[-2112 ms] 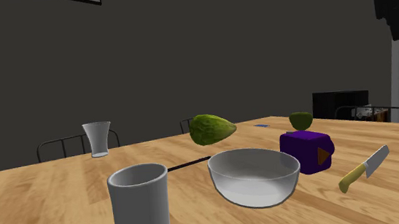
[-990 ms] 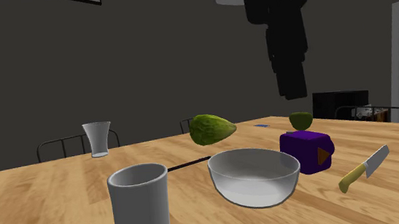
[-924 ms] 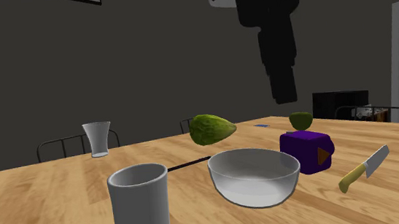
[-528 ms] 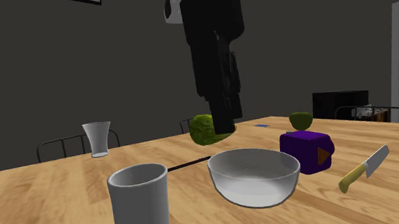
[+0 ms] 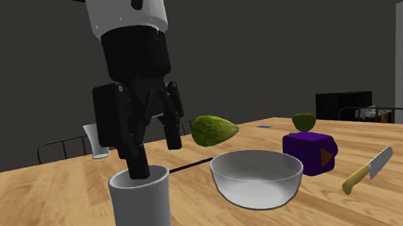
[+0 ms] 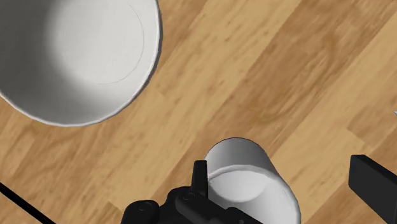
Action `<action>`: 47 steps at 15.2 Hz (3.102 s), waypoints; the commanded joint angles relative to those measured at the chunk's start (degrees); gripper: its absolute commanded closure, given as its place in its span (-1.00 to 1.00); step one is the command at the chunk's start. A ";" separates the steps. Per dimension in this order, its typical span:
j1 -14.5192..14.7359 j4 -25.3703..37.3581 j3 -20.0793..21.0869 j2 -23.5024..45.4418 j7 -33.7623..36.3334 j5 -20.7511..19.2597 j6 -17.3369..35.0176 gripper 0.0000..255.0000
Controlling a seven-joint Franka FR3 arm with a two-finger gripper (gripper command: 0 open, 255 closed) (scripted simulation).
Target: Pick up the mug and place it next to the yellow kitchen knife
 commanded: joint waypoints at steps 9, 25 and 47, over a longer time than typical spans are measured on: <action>1.59 10.34 -0.09 11.59 1.31 -2.02 1.52 -1.00; 1.52 9.02 -0.16 12.03 1.39 -2.12 3.28 1.00; 1.64 17.96 0.10 8.75 0.44 -1.52 -8.89 1.00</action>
